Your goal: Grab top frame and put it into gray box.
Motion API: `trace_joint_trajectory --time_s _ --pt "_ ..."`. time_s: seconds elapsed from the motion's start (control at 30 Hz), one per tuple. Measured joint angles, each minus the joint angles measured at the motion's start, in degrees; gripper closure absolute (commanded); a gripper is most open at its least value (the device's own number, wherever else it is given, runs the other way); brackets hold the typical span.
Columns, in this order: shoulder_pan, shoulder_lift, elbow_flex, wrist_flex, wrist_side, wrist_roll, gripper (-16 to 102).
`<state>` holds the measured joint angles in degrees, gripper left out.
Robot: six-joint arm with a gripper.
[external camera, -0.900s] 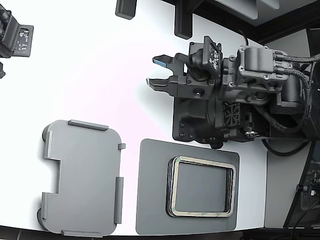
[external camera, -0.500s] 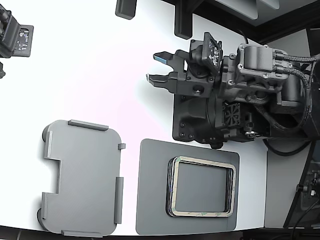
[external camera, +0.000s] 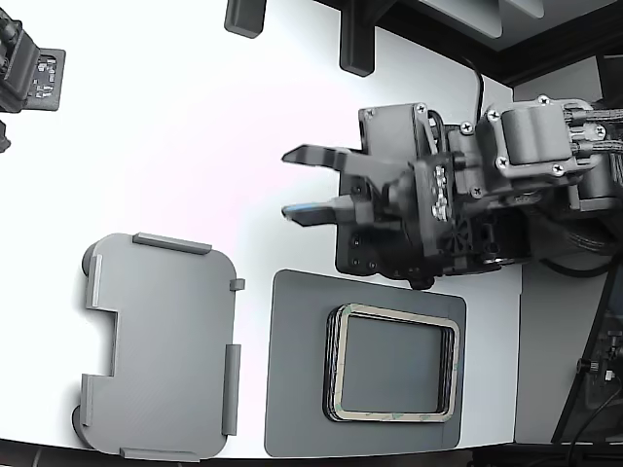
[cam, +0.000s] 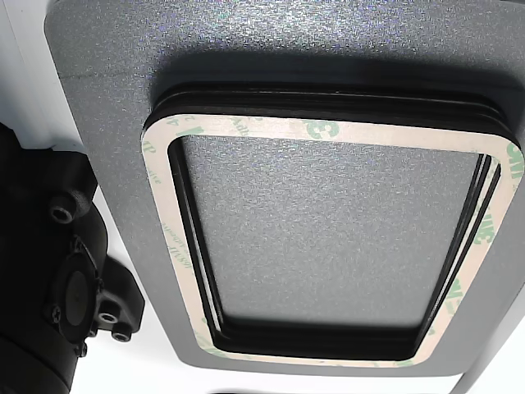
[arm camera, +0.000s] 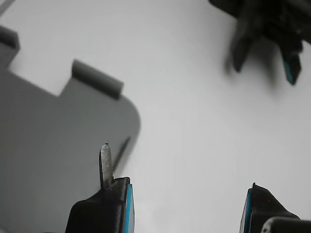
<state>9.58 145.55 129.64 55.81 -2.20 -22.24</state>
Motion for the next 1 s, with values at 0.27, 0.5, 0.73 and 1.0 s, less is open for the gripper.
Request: trace_joint_trajectory --time_s 0.27,0.5,0.73,1.0 --pt "12.74 -12.30 -10.99 11.51 1.14 -15.82 -12" --pt "26.19 -20.21 -20.04 21.27 2.20 -30.50 -10" --pt "36.39 -28.13 -27.33 30.06 -3.87 -48.25 4" --pt "46.23 -31.64 -29.00 35.07 -1.49 -61.52 -10"
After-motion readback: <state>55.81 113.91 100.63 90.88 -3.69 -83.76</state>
